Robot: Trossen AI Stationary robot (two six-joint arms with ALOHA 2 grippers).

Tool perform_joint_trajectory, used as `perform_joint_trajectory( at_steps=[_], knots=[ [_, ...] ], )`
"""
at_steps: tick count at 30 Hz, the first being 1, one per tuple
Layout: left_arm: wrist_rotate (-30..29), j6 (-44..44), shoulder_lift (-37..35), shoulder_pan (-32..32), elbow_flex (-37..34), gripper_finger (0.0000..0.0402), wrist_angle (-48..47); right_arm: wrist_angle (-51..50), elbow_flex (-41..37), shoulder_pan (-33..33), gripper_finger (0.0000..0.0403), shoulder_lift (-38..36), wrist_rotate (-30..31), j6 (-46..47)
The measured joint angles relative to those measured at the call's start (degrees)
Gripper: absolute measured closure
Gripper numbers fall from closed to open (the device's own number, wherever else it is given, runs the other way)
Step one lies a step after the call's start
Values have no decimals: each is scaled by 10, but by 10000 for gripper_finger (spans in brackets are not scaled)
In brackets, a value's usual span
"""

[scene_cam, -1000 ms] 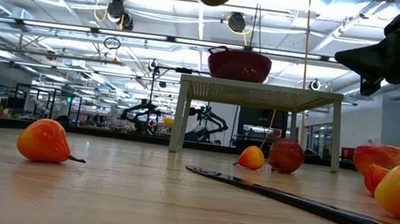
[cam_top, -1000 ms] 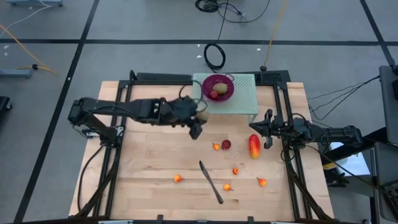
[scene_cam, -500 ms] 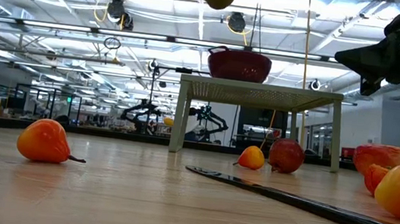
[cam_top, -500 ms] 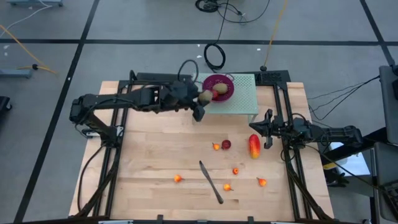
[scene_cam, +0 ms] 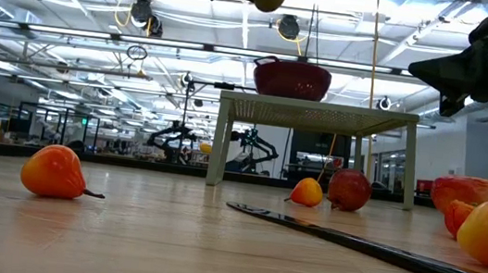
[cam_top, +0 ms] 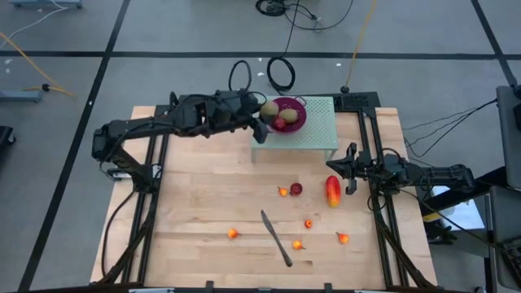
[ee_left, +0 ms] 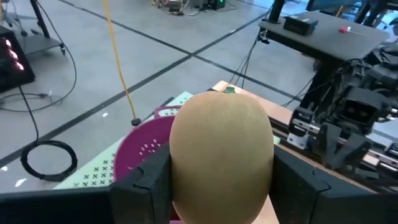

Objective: Pick & Place Fruit
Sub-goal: Put the brown kiwi into the violet strainer bowl on the shelf

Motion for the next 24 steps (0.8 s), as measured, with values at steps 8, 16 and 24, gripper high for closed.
perform_joint_trajectory(
  at_steps=[8,16,24],
  knots=[
    [9,17,7,5,0,208,38,0,0,0,403,0,0,1],
    [17,30,40,10,0,205,67,0,0,0,403,0,0,2],
    [23,30,52,19,0,207,93,0,0,0,403,0,0,2]
  ],
)
